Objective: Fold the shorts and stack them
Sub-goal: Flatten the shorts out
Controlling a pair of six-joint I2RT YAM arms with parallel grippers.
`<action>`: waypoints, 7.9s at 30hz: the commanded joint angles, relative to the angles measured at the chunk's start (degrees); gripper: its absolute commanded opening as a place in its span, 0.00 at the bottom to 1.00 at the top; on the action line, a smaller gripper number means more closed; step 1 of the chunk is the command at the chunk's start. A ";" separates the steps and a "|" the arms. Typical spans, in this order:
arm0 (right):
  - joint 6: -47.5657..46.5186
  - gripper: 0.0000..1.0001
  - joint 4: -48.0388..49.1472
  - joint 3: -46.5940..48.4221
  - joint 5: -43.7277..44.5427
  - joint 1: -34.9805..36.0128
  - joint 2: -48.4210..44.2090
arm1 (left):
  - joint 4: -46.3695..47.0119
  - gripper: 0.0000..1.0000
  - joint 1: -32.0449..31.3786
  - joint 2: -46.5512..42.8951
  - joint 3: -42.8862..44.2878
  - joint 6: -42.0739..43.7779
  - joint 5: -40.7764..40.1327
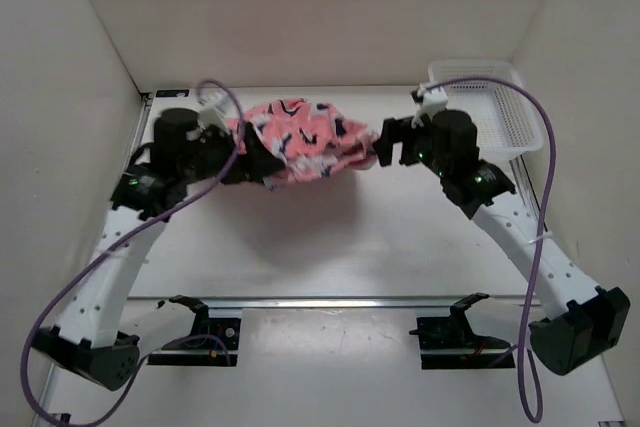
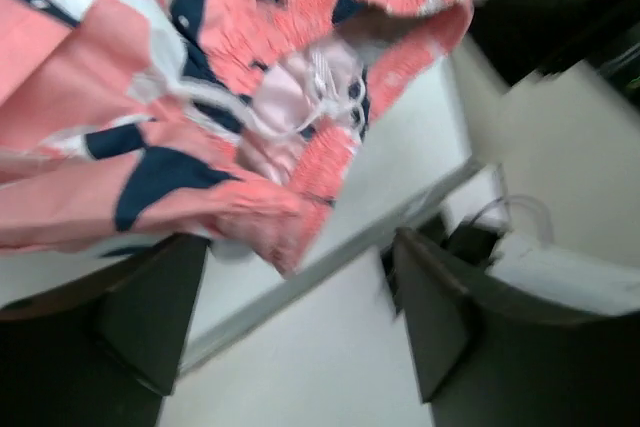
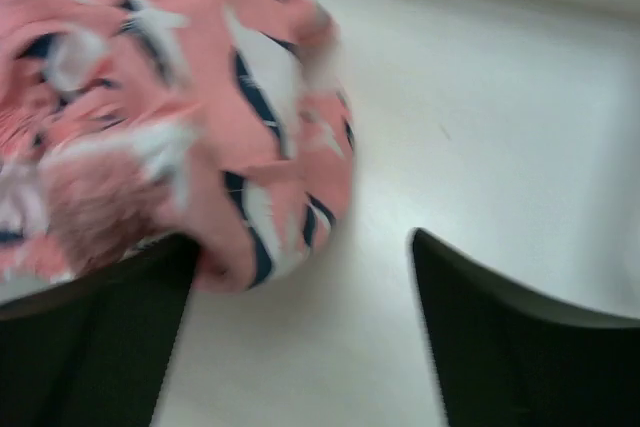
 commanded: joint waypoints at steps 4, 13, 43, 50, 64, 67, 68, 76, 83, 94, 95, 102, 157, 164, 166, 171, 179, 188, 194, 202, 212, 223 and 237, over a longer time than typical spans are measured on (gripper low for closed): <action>7.67 1.00 -3.94 -12.75 16.13 -7.34 -4.48 | 3.34 0.92 -5.63 5.83 -9.55 -5.13 -3.85; 19.18 0.00 -12.57 -12.21 0.77 -7.00 -3.62 | -6.59 0.10 7.98 10.74 -5.04 -4.08 -15.82; 22.80 0.09 -10.99 0.25 -3.30 -1.11 35.06 | 3.69 0.10 -10.11 41.52 -14.38 -6.54 -10.81; 20.87 0.00 -14.76 5.97 -1.10 -2.51 31.12 | 0.10 0.10 -9.33 31.97 -10.87 -6.01 -12.73; 18.13 0.00 -13.12 2.30 -3.56 -16.49 19.34 | -2.99 0.10 -9.65 7.95 -12.40 -3.97 -17.66; 20.59 0.00 -10.56 -5.17 -1.99 -17.72 17.67 | 0.86 0.10 -13.51 6.89 -19.87 -6.70 -16.08; 21.21 0.00 -9.51 -6.75 -1.37 -17.73 17.66 | 1.58 0.10 -14.75 6.89 -21.30 -9.15 -15.38; 22.71 0.14 -8.61 -5.91 0.57 -22.91 18.01 | 4.31 0.94 -26.10 13.82 -20.35 -12.78 -15.80; 20.87 0.65 -12.55 4.31 -3.74 -17.40 16.96 | -1.93 0.81 -12.61 15.58 -16.13 -8.21 -22.31; 32.53 0.63 -16.88 -20.72 -10.04 -11.23 -0.08 | -2.38 0.91 16.25 19.89 -25.01 -8.73 -18.28; 34.73 0.65 -16.18 -23.53 -14.24 -11.22 -3.75 | -1.50 0.94 17.13 20.68 -25.01 -8.73 -17.75; 54.34 0.75 -6.25 -42.53 -21.04 -10.69 -16.17 | 3.24 0.95 19.16 31.65 -23.34 -11.19 -16.25; 49.95 0.78 -12.57 -41.21 -5.31 -11.75 -15.29 | 1.23 0.10 6.51 9.26 -29.41 -23.15 -18.45; 55.31 0.76 -9.85 -49.30 -8.39 -11.75 -21.71 | 1.23 0.10 4.57 10.31 -28.87 -24.29 -19.07; 56.72 0.76 -9.32 -51.67 -9.18 -11.75 -22.42 | 1.23 0.10 4.04 10.31 -28.35 -24.29 -19.07; 58.83 0.69 -5.47 -54.40 -7.96 -11.75 -22.42 | 1.23 0.10 4.04 10.84 -27.82 -24.29 -19.07; 53.13 0.00 -6.57 -43.53 1.35 -11.13 -16.53 | 0.62 0.10 4.65 10.32 -22.65 -23.77 -20.12; 27.39 0.00 -22.40 1.63 2.78 -11.13 -5.03 | -8.69 0.10 10.01 10.84 14.82 -16.12 -21.96; 17.10 0.00 -31.90 25.99 -8.45 -11.13 -4.31 | -7.83 0.10 10.72 4.10 30.18 -12.70 -23.45; 15.85 0.00 -33.31 35.94 -22.89 -11.13 -12.57 | -2.99 0.10 10.72 -9.10 35.10 -7.86 -29.78; 21.74 0.00 -33.93 39.90 -28.35 -11.13 -15.48 | -2.99 0.10 10.72 -8.24 46.35 -4.43 -33.66; 19.72 0.00 -31.57 18.24 -9.72 -11.13 -10.75 | -4.13 0.10 12.90 11.86 37.33 -2.50 -31.46; 22.97 0.00 -10.20 17.99 -14.62 -17.98 31.84 | -2.37 0.10 20.02 49.92 49.32 -0.74 -26.81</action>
